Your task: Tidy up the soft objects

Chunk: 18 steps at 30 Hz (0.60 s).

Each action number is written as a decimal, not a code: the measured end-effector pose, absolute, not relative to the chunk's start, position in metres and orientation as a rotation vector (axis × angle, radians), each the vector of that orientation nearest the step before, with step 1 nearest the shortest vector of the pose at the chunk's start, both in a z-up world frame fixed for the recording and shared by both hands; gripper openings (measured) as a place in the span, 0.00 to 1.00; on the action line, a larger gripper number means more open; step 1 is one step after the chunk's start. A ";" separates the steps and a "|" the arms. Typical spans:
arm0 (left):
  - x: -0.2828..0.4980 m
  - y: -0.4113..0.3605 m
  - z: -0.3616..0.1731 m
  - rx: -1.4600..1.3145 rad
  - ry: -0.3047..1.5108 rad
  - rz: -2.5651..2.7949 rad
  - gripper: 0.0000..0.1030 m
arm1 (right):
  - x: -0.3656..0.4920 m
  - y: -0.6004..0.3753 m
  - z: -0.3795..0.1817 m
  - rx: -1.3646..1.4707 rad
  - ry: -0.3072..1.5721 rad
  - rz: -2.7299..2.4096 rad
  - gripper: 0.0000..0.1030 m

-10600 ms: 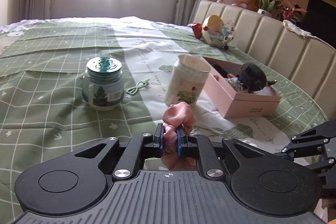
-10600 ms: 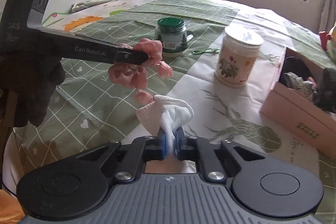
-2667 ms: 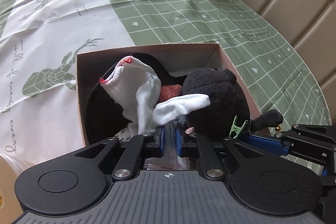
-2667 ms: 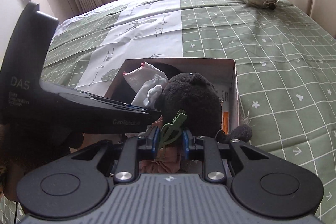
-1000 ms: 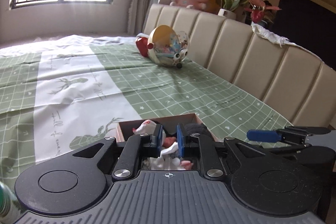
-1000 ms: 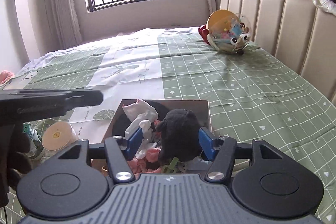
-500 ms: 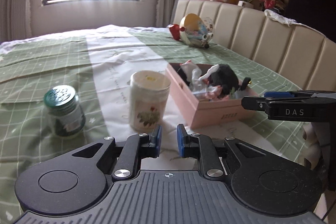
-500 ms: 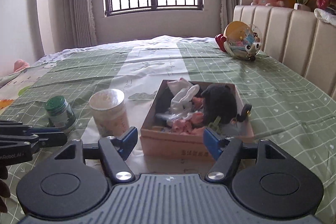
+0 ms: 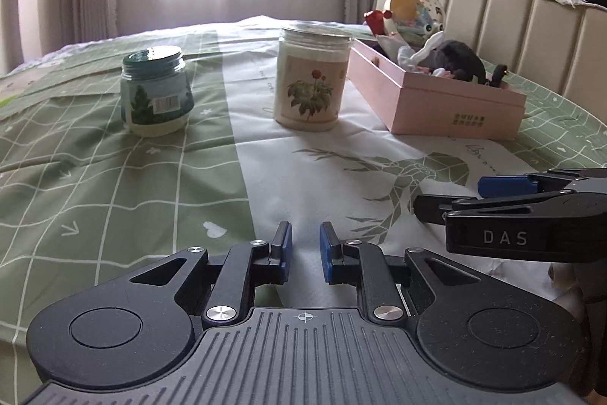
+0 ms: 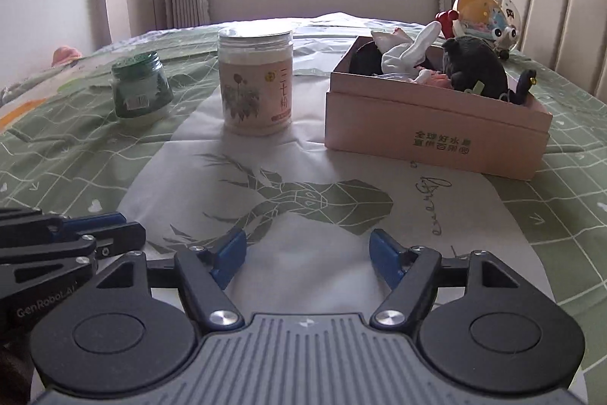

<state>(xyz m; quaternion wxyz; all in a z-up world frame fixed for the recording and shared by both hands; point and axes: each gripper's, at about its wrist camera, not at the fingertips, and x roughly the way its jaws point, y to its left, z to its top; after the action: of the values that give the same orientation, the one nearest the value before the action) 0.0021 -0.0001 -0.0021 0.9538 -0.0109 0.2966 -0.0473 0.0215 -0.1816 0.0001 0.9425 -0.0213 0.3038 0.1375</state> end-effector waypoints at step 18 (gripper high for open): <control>0.008 -0.012 -0.004 -0.017 0.598 -0.087 0.17 | 0.021 -0.178 -0.002 -0.072 0.614 0.230 0.84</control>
<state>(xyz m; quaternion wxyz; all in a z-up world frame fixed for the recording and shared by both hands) 0.0075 -0.0119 -0.0037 0.9546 -0.0086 0.2947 -0.0428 0.0207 -0.1775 -0.0023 0.9460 -0.0353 0.3017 0.1131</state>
